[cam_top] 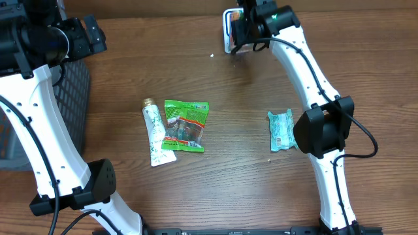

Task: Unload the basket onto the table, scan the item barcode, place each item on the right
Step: 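Hold the cup's side under the white scanner, right gripper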

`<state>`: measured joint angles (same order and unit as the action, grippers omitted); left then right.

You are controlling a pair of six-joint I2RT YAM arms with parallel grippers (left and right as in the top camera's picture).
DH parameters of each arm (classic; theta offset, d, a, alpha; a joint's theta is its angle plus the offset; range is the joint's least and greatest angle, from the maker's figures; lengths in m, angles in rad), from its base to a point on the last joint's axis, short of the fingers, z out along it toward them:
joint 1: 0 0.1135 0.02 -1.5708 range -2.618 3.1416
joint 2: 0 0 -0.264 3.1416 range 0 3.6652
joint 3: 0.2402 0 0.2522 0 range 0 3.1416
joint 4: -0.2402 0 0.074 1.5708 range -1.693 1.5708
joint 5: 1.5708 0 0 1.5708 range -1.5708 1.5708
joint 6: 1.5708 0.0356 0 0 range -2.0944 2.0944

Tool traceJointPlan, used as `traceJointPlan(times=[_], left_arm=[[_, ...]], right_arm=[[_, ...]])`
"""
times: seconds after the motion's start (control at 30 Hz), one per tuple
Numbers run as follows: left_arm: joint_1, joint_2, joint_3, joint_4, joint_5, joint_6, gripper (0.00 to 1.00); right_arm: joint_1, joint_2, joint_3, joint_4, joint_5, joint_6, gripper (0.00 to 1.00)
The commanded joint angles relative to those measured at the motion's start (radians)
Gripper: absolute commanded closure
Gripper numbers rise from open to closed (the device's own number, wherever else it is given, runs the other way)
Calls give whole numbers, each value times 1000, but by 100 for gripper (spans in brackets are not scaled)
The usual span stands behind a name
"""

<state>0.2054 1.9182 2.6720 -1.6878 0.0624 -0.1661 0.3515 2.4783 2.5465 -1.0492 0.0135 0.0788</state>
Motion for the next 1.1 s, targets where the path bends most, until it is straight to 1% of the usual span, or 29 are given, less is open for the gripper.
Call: traceJointPlan(times=[0.0, 0.23, 0.4, 0.6, 1.07], left_arm=[[2, -2, 0, -2, -11, -14, 0], [2, -2, 0, -2, -11, -14, 0], [2, -2, 0, -2, -11, -14, 0], [2, -2, 0, -2, -11, -14, 0], [2, -2, 0, -2, -11, -14, 0]], right_arm=[[2, -15, 87, 9, -26, 3, 56], [2, -14, 74, 78, 27, -26, 56], [2, 8, 72, 94, 53, -31, 56], [2, 67, 72, 80, 52, -30, 56], [2, 71, 72, 60, 53, -31, 58]])
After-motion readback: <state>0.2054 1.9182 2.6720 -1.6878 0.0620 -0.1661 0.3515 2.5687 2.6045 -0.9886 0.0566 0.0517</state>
